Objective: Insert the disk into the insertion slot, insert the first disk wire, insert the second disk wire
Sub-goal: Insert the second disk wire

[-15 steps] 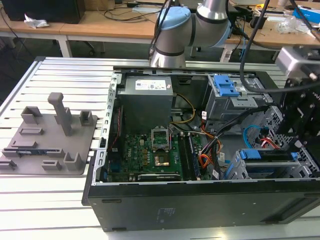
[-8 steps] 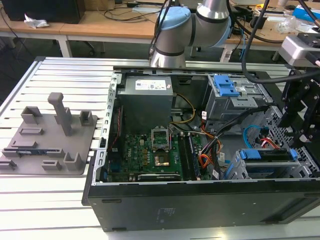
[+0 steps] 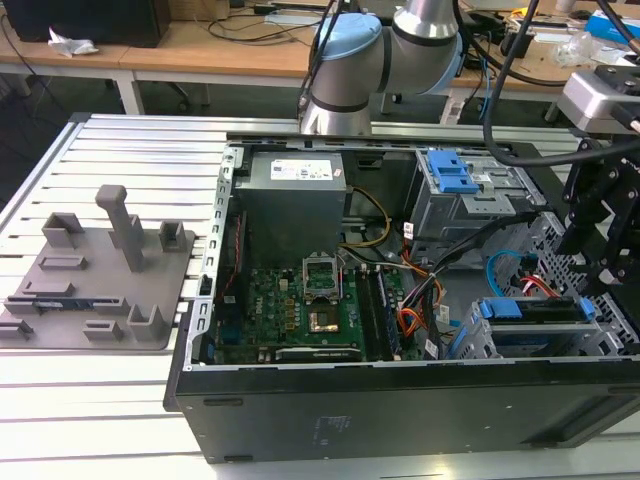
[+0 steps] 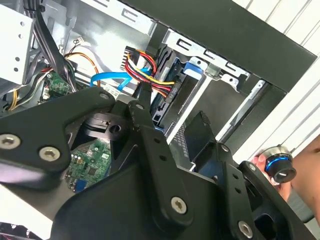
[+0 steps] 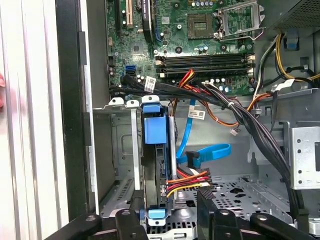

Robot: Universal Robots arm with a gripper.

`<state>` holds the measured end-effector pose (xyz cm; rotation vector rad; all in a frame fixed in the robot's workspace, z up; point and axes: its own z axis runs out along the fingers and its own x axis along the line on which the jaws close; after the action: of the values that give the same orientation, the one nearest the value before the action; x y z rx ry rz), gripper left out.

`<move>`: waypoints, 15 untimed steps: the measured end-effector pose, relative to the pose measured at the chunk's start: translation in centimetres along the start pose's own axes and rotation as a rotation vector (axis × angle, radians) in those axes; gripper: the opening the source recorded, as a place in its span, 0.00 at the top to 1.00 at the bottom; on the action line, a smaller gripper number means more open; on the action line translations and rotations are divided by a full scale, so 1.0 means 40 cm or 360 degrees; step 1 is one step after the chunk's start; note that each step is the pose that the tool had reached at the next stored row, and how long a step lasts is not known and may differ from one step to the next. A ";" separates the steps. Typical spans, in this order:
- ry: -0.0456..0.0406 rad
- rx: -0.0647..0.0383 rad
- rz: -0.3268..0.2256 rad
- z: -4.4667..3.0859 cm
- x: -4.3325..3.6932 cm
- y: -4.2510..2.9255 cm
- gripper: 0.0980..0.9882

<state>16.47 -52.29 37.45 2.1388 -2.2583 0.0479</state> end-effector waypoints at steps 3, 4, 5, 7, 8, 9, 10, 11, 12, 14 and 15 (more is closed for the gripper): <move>0.0000 0.0000 0.0000 0.000 0.000 0.000 0.50; 0.0000 0.0000 0.0000 0.000 0.000 0.000 0.50; 0.0000 0.0000 0.0000 0.000 0.000 0.000 0.50; 0.0000 0.0000 0.0000 0.000 -0.001 0.000 0.50; 0.0013 -0.0006 -0.0001 0.000 -0.006 0.000 0.50; 0.0045 -0.0017 -0.0001 -0.001 -0.017 0.001 0.50; 0.0071 -0.0025 -0.0001 -0.001 -0.025 0.001 0.50; 0.0092 -0.0033 -0.0002 -0.001 -0.033 0.002 0.50; 0.0113 -0.0041 -0.0002 -0.002 -0.042 0.002 0.50; 0.0168 -0.0054 -0.0002 -0.003 -0.061 0.003 0.50; 0.0192 -0.0060 -0.0002 -0.003 -0.070 0.004 0.50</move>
<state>16.48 -49.47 37.44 2.0597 -2.1733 0.1298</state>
